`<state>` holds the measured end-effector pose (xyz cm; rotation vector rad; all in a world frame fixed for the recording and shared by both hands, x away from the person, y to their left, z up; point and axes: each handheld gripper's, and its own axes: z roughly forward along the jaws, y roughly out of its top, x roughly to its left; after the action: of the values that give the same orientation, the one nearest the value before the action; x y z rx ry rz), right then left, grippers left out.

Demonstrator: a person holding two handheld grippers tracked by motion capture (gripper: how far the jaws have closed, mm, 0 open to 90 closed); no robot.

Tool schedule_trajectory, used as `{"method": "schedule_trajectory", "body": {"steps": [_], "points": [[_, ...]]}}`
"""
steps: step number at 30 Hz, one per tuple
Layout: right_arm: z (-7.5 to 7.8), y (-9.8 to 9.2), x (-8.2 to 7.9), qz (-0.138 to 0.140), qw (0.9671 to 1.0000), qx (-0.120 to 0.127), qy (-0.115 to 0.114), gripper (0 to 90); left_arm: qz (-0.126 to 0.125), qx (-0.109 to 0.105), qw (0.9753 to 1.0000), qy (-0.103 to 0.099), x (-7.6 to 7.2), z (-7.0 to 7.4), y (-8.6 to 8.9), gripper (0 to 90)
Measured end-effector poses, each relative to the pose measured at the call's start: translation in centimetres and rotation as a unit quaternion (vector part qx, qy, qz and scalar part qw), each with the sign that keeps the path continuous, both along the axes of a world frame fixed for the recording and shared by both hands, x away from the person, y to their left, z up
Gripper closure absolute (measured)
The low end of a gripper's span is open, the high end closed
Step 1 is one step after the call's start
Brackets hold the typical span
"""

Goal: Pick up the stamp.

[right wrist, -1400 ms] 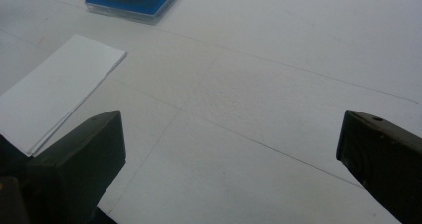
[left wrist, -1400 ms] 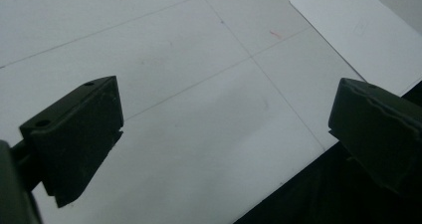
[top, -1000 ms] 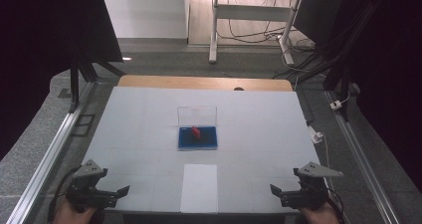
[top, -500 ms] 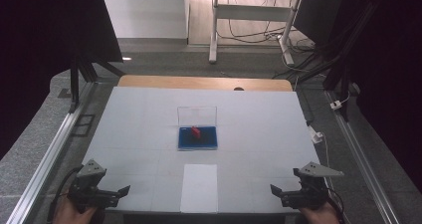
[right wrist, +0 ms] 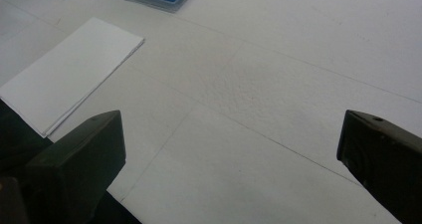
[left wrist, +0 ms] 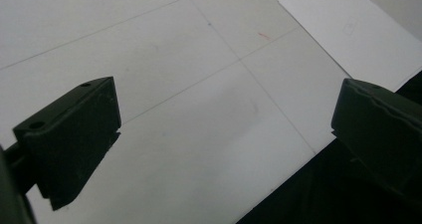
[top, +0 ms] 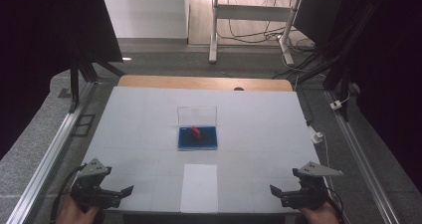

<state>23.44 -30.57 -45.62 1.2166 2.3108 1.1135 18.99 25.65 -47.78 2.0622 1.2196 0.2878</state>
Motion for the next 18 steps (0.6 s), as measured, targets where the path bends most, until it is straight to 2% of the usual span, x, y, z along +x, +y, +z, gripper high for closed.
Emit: {"method": "schedule_trajectory", "body": {"steps": [7,10,14,18], "points": [[0.0,0.0,0.0,0.003,1.0,0.0,0.001,0.0,-0.023,-0.018,0.9996,-0.006,0.7,0.1,-0.5,0.0],[0.0,0.0,0.0,0.005,1.0,0.001,0.002,0.0,-0.031,-0.014,0.9991,-0.024,1.0,0.2,-0.9,0.0],[0.0,0.0,0.0,0.006,1.0,0.002,0.003,0.0,-0.041,-0.021,0.9981,-0.04,1.6,0.3,-1.6,0.0],[0.0,0.1,0.0,0.008,1.0,0.001,0.003,0.0,-0.053,-0.025,0.9975,-0.038,2.2,0.1,-2.3,0.0]]}}
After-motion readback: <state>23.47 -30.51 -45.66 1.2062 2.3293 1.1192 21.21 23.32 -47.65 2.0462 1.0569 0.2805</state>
